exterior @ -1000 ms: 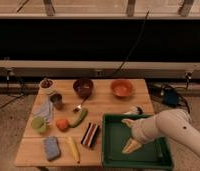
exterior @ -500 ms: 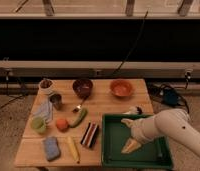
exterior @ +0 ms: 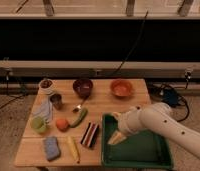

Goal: Place pepper in red bowl

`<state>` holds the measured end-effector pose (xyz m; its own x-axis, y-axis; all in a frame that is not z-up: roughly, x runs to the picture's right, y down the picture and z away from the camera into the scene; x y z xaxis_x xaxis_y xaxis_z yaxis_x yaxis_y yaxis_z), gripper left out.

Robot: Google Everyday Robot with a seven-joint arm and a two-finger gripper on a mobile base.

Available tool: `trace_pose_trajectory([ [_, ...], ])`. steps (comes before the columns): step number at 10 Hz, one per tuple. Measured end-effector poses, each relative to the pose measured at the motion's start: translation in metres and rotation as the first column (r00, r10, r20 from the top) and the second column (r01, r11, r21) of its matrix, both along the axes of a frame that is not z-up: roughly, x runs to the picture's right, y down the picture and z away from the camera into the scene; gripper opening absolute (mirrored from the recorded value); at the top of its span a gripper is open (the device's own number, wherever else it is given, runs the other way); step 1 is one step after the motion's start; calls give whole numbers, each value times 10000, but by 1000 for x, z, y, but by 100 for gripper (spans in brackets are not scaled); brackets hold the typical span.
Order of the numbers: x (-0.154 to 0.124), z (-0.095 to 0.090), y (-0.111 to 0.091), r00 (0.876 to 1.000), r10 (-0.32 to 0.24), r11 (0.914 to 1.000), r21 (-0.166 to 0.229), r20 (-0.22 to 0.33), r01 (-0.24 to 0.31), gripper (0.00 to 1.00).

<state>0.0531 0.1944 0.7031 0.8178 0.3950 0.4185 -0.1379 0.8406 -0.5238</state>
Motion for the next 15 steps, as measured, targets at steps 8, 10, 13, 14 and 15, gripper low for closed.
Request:
trace_pose_trajectory([
  [8, -76, 30, -14, 9975, 492, 9985, -257, 513, -480, 80],
  [10, -90, 44, -17, 9971, 517, 9984, -243, 564, -504, 80],
  [13, -109, 73, -17, 9961, 563, 9983, -218, 682, -549, 80],
  [14, -113, 80, -18, 9956, 588, 9981, -207, 728, -574, 80],
  [15, -115, 84, -19, 9953, 586, 9982, -177, 766, -574, 80],
])
